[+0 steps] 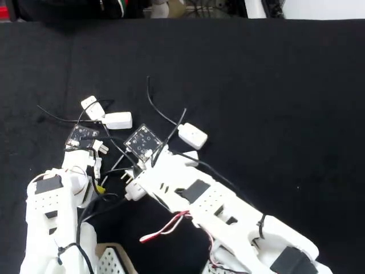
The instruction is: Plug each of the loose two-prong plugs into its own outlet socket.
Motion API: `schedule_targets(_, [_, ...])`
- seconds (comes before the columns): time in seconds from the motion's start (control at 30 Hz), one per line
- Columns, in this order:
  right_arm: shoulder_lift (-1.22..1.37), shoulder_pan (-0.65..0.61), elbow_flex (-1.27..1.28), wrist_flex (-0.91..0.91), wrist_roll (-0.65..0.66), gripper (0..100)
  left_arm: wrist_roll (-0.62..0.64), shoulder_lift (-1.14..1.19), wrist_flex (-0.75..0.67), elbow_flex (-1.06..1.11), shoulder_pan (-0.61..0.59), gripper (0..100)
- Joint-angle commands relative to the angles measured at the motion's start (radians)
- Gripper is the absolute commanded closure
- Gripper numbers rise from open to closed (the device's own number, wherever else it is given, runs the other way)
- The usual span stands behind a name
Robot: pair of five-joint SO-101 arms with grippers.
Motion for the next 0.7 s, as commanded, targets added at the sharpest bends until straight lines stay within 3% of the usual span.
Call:
schedule_targets(0.0, [-0.061,0.015,0.007,-0.012,-0.005,98.7,-0.008,-0.008,-0.009,-0.004,-0.004,71])
schedule_targets(0.33, [-0.272,-0.002,0.143,-0.017,-0.008,98.7,-0.008,-0.008,-0.009,-0.002,-0.004,71])
schedule_targets(0.67, [-0.265,-0.021,0.265,-0.265,-0.021,98.7,-0.008,-0.008,-0.009,-0.002,-0.004,71])
